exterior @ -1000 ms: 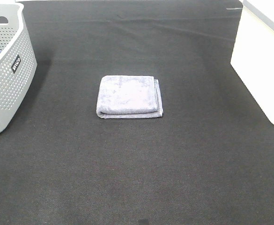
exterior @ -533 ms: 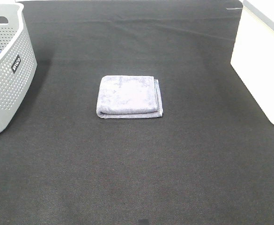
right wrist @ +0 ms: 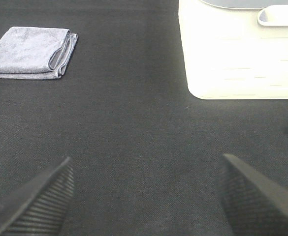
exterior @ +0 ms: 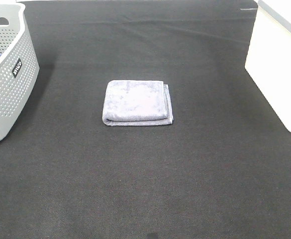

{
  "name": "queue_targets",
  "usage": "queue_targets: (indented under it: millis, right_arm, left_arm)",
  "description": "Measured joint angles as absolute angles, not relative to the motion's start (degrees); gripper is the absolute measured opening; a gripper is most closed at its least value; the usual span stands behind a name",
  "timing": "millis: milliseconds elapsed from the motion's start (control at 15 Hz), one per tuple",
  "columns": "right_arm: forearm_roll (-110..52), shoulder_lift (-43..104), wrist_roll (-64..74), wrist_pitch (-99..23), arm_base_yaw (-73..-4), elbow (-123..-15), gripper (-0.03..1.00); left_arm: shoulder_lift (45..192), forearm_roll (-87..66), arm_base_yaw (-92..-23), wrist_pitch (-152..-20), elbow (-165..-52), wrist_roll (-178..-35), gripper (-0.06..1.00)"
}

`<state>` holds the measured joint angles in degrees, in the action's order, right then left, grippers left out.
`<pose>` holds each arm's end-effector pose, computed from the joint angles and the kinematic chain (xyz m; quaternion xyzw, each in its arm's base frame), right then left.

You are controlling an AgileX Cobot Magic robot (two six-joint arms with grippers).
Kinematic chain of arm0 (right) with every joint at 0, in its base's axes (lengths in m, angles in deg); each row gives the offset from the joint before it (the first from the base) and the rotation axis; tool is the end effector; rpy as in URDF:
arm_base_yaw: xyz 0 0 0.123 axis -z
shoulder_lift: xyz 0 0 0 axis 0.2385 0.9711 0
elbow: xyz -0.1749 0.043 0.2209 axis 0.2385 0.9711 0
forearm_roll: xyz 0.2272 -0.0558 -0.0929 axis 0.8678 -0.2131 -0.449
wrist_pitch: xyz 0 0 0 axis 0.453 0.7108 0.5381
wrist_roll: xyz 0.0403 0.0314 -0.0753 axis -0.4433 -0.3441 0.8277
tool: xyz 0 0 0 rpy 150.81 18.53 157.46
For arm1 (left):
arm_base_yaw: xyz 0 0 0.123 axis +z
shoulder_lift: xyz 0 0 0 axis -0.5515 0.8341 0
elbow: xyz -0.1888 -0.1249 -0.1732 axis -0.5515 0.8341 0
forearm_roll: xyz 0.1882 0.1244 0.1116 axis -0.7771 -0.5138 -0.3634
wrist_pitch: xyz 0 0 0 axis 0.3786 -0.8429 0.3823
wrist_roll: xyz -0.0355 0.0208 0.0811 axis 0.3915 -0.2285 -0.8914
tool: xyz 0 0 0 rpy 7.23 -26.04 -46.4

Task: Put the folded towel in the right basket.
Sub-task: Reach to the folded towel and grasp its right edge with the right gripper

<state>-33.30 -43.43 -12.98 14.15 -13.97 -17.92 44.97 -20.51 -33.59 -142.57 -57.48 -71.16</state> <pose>-0.0076 0.0053 0.2800 -0.0402 0.8485 0.0101 0.5275 -0.0054 -0.0052 0.2776 -0.0040 0.8505 -0.0366 0.5247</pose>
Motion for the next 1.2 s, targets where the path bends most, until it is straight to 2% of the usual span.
queue_targets:
  millis: [1200]
  right_arm:
    - [-33.3, -43.43, -12.98, 14.15, -13.97, -17.92, 0.76]
  left_arm:
    - [44.97, -20.51, -33.59, -142.57, -57.48, -71.16, 0.97]
